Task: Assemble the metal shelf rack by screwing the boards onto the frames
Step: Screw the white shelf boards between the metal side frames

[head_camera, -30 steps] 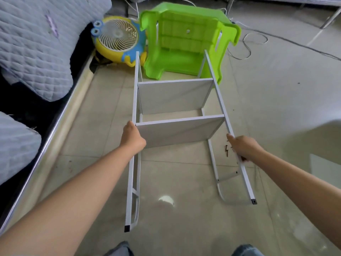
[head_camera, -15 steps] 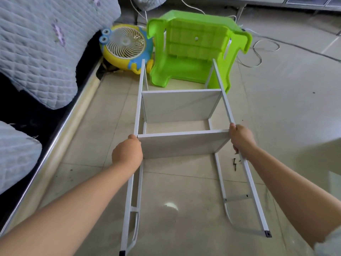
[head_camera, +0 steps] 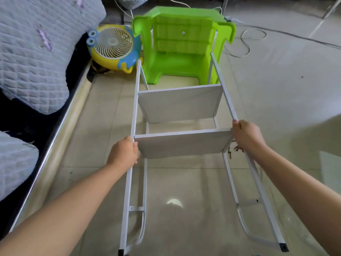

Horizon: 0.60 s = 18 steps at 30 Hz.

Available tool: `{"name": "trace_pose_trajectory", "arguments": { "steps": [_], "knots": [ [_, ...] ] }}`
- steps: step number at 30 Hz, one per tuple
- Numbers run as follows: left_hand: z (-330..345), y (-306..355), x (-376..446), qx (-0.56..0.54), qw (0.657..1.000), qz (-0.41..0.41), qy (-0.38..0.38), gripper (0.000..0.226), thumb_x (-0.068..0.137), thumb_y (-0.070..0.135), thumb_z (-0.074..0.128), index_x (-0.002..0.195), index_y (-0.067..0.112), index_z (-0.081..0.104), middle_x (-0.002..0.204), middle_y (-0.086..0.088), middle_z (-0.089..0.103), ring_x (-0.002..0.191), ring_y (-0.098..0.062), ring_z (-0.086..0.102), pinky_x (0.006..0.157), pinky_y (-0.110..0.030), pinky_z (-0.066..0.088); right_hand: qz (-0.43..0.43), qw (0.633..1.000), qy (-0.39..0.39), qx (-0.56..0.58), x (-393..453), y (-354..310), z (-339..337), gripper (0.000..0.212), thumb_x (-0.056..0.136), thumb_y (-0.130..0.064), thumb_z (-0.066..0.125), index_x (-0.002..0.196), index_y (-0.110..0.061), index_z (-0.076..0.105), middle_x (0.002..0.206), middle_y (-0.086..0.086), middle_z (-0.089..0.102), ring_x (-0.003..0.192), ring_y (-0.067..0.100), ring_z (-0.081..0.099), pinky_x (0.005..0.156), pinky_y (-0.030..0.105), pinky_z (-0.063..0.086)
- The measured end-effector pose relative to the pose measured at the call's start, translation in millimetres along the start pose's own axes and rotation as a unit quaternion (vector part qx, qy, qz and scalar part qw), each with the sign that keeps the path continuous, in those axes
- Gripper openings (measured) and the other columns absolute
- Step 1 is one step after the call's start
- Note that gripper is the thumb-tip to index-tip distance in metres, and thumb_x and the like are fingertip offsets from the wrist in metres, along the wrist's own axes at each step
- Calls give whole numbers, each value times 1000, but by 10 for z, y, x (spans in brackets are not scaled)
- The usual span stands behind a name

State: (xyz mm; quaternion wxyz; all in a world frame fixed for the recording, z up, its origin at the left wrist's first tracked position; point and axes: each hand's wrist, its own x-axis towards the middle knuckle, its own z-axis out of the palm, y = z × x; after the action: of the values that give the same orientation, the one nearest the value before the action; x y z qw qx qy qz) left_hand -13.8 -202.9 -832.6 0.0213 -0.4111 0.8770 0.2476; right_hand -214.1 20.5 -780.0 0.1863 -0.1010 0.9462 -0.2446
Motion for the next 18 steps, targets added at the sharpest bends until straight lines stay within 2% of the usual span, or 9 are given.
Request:
{"name": "trace_pose_trajectory", "arguments": {
  "steps": [3, 5, 8, 11, 13, 15, 18],
  "knots": [
    [81, 70, 37, -52, 999, 9, -5, 19, 98, 16, 34, 84, 7, 44, 63, -8, 60, 59, -27, 64, 67, -34, 53, -11, 1000, 20, -21, -52, 7, -197, 40, 101, -29, 24, 83, -1, 47, 61, 10, 46, 48, 22, 45, 47, 27, 37],
    [158, 119, 83, -107, 994, 10, -7, 21, 97, 14, 36, 79, 7, 44, 62, -10, 59, 57, -29, 64, 64, -37, 55, -17, 999, 35, -35, -91, -29, -345, 40, 100, -27, 26, 82, 0, 49, 61, 12, 49, 49, 26, 49, 47, 27, 37],
    [264, 185, 149, -182, 983, 15, -18, 28, 97, 15, 35, 72, 10, 43, 63, -10, 56, 47, -25, 59, 56, -38, 53, -38, 995, 67, -69, -143, -210, -581, 41, 99, -25, 28, 84, 3, 53, 66, 19, 56, 65, 33, 56, 62, 33, 43],
    [410, 206, 233, -182, 982, 21, -37, 28, 98, 18, 34, 73, 10, 43, 60, -10, 57, 44, -22, 57, 55, -38, 53, -57, 991, 68, -97, -237, -515, -700, 36, 97, -18, 30, 74, -1, 51, 59, 14, 52, 62, 29, 51, 59, 28, 40],
    [505, 218, 309, -171, 984, 10, -53, 25, 99, 19, 34, 81, 7, 46, 64, -11, 58, 47, -23, 58, 58, -38, 55, -51, 991, 64, -107, -320, -738, -696, 35, 95, -11, 33, 62, -6, 42, 64, 9, 42, 70, 29, 49, 61, 26, 40],
    [546, 210, 390, -160, 985, 3, -64, 24, 99, 19, 33, 92, 3, 49, 73, -15, 60, 56, -28, 60, 64, -40, 55, -67, 988, 65, -124, -394, -967, -668, 34, 93, -14, 38, 61, -5, 33, 71, 9, 38, 76, 29, 42, 67, 27, 37],
    [563, 136, 532, -90, 992, 7, -85, 29, 99, 21, 34, 108, -2, 50, 102, -23, 63, 94, -37, 61, 80, -38, 45, -87, 985, 50, -138, -434, -1257, -596, 29, 91, -19, 39, 67, -3, 33, 70, 10, 38, 76, 26, 41, 68, 26, 33]
  ]
}}
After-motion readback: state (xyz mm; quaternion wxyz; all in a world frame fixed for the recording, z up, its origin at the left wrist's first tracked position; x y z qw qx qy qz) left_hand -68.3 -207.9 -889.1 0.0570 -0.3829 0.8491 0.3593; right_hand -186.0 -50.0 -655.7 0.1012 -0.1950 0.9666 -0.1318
